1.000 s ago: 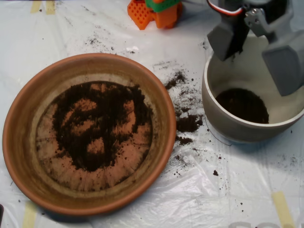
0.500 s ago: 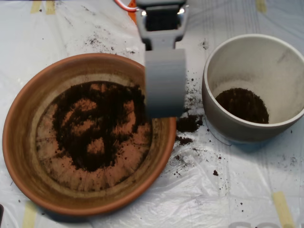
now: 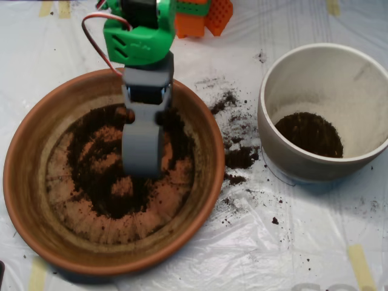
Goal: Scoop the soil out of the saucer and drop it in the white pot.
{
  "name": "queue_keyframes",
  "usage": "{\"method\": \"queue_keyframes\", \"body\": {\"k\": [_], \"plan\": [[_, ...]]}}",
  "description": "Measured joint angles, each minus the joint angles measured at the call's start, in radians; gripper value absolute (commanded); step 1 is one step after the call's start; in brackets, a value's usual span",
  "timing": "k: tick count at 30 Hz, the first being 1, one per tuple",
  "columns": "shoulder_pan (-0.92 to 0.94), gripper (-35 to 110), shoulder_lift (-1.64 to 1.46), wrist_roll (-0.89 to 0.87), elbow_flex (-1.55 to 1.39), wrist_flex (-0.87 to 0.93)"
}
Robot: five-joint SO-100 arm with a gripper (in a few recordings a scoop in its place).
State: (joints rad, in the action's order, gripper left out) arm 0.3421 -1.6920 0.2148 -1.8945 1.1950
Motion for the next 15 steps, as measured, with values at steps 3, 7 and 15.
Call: {"method": "queue_keyframes", "body": {"k": [3, 7, 15], "plan": [[0.021, 55, 0.066, -0.002, -0.002, -0.029], [0.055, 56, 0.173, -0.003, 0.002, -0.049], [0.114, 58, 0.353, 0.011, 0.141, -0.035]]}}
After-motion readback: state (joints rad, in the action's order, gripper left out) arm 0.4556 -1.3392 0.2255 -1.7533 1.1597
